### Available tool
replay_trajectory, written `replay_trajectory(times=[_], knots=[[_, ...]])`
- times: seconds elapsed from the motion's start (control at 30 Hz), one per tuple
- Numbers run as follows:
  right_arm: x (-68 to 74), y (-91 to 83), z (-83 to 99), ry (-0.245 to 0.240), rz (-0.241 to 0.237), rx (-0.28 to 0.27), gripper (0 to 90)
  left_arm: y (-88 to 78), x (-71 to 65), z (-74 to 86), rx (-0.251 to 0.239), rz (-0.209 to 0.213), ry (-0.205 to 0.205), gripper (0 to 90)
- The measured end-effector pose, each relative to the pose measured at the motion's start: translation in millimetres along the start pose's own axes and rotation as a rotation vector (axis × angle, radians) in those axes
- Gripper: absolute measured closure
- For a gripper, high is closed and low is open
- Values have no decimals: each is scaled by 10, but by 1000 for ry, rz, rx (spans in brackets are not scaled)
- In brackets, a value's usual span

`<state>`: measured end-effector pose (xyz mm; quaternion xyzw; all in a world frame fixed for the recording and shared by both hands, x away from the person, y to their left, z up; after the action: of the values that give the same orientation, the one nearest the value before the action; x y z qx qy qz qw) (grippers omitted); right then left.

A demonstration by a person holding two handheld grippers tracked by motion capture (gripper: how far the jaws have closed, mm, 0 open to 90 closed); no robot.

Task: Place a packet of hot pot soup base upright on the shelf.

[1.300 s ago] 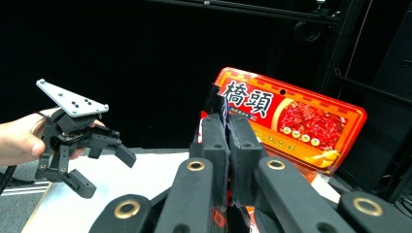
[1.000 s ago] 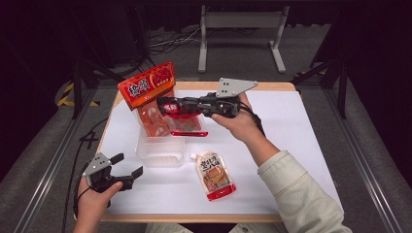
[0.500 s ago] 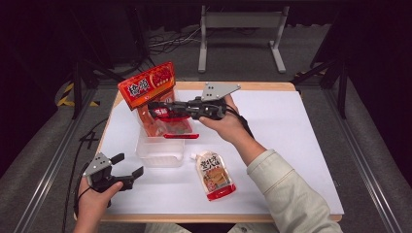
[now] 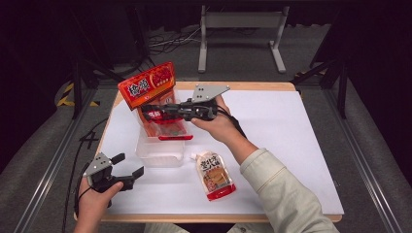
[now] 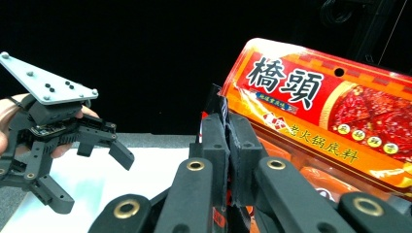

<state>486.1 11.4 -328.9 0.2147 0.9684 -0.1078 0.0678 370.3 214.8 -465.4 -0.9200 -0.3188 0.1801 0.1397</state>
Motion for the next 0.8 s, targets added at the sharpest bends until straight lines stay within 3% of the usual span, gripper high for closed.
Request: replay_trajectory(times=[0.8], knots=[[89,251,105,12,0,10,869,-2,-19,-6,-6,3,-2,78]])
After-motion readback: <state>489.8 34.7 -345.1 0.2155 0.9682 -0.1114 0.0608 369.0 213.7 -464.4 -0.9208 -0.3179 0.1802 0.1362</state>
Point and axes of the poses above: each handheld gripper's, and its own axes: y roughly forward along the jaws, z roughly out of its underside, x roughly to its left, the point moved 7 cm from there along y, roughly forward along the jaws, and after that the axes turned 12 degrees about z, right-handed, at the moved point
